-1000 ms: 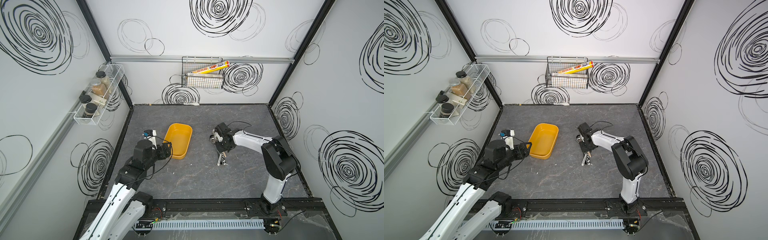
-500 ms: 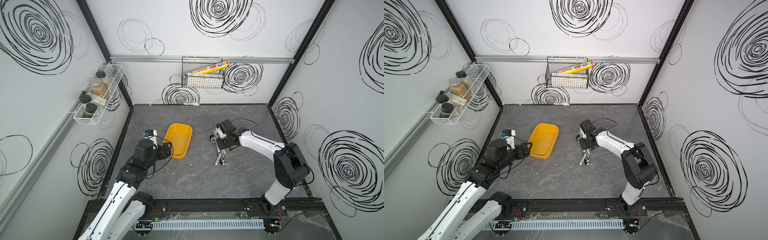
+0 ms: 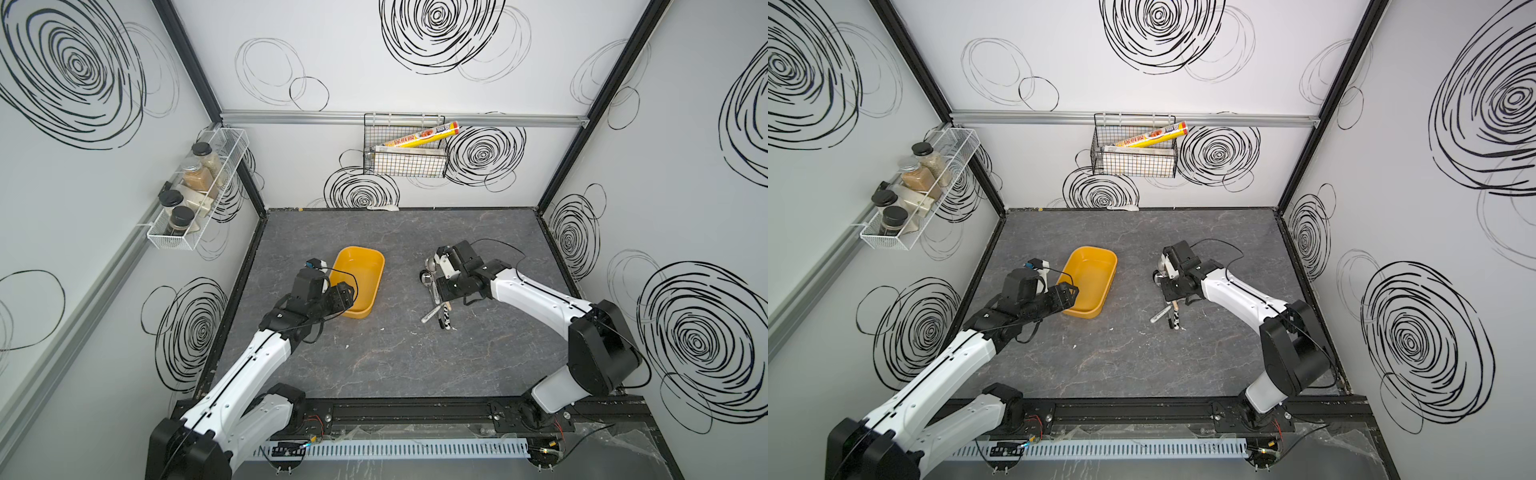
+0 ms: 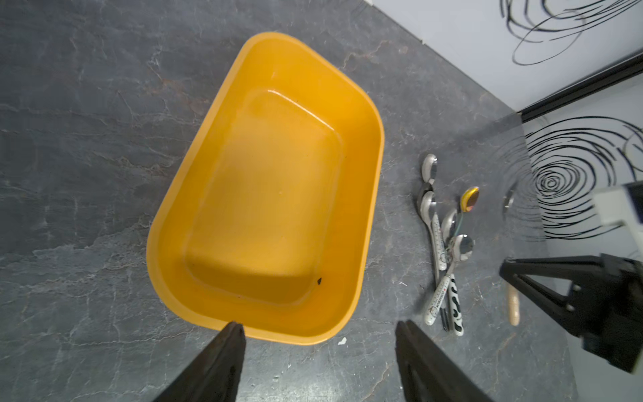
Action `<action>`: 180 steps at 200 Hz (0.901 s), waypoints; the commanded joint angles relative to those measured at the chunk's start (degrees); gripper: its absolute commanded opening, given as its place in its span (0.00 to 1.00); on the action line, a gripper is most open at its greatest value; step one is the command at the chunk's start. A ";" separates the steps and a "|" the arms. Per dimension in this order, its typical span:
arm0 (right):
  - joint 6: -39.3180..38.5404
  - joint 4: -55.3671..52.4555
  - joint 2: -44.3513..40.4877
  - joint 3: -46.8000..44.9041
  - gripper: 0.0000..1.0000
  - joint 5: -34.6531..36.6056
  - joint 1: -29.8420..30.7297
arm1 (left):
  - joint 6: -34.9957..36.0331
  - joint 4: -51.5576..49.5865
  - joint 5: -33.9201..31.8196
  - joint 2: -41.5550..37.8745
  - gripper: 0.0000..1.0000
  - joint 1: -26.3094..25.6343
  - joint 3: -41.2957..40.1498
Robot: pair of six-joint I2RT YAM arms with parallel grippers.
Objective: Put the spoon into the storage box
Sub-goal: Pick up the spoon from the center of the board, then adjust the storage box at the center of the board.
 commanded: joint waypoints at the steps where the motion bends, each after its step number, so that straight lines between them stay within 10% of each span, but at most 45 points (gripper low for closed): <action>1: 0.83 2.47 -2.93 -0.78 0.00 -2.58 -0.05 | -2.80 6.07 -4.30 4.55 0.74 0.19 2.66; 96: 1.34 3.09 -8.07 -4.64 0.00 -0.44 -0.10 | -4.18 16.80 0.28 29.20 0.63 -10.96 9.22; 180: 1.54 4.50 -9.90 -7.09 0.00 1.54 -0.09 | -6.62 16.83 0.69 34.30 0.63 -19.66 13.61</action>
